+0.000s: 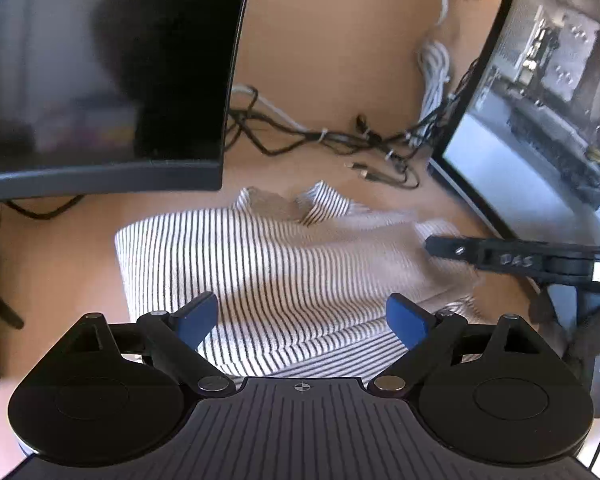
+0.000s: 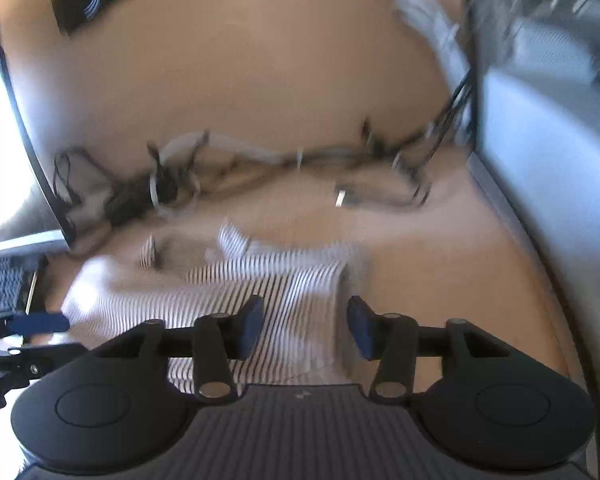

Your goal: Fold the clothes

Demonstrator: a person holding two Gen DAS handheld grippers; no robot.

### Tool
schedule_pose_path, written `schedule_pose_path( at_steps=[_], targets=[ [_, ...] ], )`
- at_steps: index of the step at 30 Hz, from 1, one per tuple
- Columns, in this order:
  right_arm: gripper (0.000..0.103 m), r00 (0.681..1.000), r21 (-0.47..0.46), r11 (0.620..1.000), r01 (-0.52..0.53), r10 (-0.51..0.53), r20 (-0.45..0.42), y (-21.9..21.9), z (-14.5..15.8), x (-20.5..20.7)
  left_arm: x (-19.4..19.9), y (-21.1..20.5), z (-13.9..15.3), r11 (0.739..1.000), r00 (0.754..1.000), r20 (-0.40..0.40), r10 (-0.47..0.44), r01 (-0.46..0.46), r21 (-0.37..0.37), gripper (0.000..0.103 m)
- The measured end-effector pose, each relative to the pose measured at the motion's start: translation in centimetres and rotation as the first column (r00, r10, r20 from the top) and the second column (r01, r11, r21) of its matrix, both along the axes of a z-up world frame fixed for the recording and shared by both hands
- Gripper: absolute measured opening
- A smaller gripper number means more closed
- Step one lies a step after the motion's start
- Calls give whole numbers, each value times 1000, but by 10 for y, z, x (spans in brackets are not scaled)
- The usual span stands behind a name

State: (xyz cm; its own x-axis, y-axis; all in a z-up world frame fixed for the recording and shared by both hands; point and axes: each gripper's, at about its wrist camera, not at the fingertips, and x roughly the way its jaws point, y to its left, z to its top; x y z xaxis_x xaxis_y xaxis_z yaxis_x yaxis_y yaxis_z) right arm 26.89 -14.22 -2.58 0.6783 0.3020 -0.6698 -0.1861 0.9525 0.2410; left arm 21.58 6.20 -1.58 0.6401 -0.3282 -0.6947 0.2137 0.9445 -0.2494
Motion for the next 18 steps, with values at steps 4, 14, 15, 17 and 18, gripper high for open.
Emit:
schedule_pose_path(
  at_steps=[4,14,15,17,18],
  targets=[
    [4,984,-14,995,-97,98,147,14,33,-4,-1,13,-1,999,1000,-5,1,-1,-32,96],
    [7,1000,-27,999,-26,26,5,-14,-6,12,10,17,-14,998,998,-44,52,-50,37,96],
    [8,1000,-10,1000,-10,10,3,-18,-13,9,10,15,-12,998,998,-41,48,-46,51,96],
    [26,1000,-6,1000,12,-12,19,-22,-12,2,7,8,-7,995,999,-30,41,-38,89,97],
    [34,999,-13,1000,20,-20,32,-23,-7,-1,6,4,-5,994,999,-20,34,-32,104,97]
  ],
)
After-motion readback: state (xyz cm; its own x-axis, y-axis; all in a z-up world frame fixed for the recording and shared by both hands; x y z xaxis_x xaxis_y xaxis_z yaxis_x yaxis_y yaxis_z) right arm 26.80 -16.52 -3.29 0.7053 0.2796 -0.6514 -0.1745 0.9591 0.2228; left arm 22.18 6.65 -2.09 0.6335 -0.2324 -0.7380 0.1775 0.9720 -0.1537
